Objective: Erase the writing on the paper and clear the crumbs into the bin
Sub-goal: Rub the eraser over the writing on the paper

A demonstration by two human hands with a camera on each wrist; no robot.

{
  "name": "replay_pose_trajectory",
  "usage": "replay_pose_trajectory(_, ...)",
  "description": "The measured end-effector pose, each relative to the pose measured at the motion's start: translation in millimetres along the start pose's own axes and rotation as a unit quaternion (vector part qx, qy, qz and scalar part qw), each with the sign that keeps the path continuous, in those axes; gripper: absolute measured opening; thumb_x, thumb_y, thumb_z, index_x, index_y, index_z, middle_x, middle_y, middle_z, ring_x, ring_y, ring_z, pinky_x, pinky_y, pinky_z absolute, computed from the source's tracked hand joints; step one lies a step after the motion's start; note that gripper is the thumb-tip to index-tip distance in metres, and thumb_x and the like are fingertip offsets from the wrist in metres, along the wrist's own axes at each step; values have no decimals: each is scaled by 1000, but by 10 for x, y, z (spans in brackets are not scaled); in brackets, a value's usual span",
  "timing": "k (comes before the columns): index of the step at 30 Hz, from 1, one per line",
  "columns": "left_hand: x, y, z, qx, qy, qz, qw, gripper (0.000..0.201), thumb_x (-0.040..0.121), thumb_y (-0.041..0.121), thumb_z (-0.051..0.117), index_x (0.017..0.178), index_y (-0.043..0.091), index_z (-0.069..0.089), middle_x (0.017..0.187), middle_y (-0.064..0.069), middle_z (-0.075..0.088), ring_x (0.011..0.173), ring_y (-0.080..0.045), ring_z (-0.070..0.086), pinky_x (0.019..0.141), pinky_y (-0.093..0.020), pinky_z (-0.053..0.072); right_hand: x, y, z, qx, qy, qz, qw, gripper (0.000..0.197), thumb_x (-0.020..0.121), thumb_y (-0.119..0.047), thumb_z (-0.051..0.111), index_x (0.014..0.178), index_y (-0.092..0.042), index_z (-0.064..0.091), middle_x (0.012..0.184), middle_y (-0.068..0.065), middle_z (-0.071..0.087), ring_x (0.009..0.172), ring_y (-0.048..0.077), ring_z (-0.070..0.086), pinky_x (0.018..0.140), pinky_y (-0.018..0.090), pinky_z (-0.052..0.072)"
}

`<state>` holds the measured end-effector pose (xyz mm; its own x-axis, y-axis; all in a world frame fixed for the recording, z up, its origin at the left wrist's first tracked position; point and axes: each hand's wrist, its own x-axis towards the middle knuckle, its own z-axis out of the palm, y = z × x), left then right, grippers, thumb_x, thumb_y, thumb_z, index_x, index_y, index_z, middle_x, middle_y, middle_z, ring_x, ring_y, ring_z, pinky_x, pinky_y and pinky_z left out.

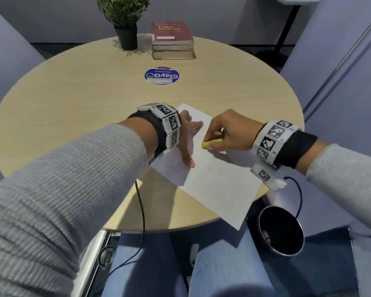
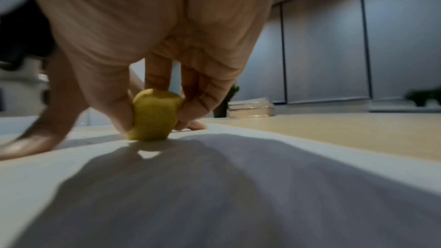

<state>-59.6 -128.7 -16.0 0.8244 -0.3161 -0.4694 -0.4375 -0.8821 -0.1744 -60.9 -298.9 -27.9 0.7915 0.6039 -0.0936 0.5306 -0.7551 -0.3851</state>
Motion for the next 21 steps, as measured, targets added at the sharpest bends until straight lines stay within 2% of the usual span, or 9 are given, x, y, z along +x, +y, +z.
replay_pose_trajectory(2, -4, -6, -19, -10, -9, 1, 1000, 114, 58, 70, 72, 149, 31, 15, 152, -4, 16, 140, -28, 17, 111, -47, 23, 31, 158, -111, 3, 27, 38, 999, 16, 78, -34, 76, 86, -20, 78, 74, 0, 70, 65, 14, 59, 61, 28, 47)
replay_pose_trajectory(5, -16, -14, -37, -4, -16, 4, 1000, 115, 54, 73, 72, 147, 30, 18, 150, -6, 19, 137, -30, 23, 109, -51, 28, 99, 353, -217, -16, 68, 85, 994, 19, 79, -31, 76, 86, -14, 79, 72, 2, 69, 63, 11, 57, 58, 24, 43)
replay_pose_trajectory(7, -24, -19, -41, 2, -17, 6, 1000, 114, 56, 72, 72, 147, 30, 18, 150, -5, 19, 137, -30, 22, 109, -50, 28, 99, 295, -170, -25, 55, 66, 996, 17, 79, -31, 76, 85, -15, 79, 71, 0, 68, 63, 10, 57, 57, 22, 42)
replay_pose_trajectory(9, -22, -19, -51, 4, -19, 4, 1000, 115, 58, 71, 72, 149, 32, 12, 152, -5, 16, 140, -29, 18, 111, -49, 25, 62, 232, -119, -19, 36, 54, 998, 15, 79, -32, 75, 84, -18, 78, 73, 0, 69, 66, 12, 59, 59, 24, 45)
replay_pose_trajectory(11, -9, -18, -53, 3, -21, 2, 1000, 117, 57, 72, 71, 149, 33, 11, 152, -4, 16, 139, -29, 19, 111, -50, 25, 73, 263, -162, -3, 44, 66, 997, 15, 79, -31, 76, 86, -18, 78, 75, 2, 71, 67, 13, 59, 59, 24, 46)
replay_pose_trajectory(14, -2, -1, -57, 5, -24, -2, 1000, 117, 55, 74, 71, 148, 33, 13, 150, -5, 18, 138, -29, 22, 109, -51, 28, 158, 300, -183, -21, 64, 71, 995, 18, 79, -30, 76, 86, -14, 79, 75, 5, 72, 63, 9, 56, 55, 19, 40)
replay_pose_trajectory(18, -20, -7, -59, 7, -21, -2, 1000, 120, 62, 71, 69, 151, 33, -1, 155, -3, 10, 142, -28, 12, 111, -46, 21, 190, 218, -109, -24, 37, 43, 998, 18, 78, -32, 76, 87, -17, 79, 74, 6, 71, 67, 19, 61, 61, 30, 48)
replay_pose_trajectory(21, -1, -13, -27, -7, -14, -3, 1000, 122, 57, 73, 71, 151, 35, 3, 153, -2, 13, 141, -28, 16, 110, -46, 23, 217, 294, -192, -22, 58, 72, 995, 18, 78, -31, 76, 87, -15, 79, 73, 5, 71, 65, 16, 58, 57, 25, 43)
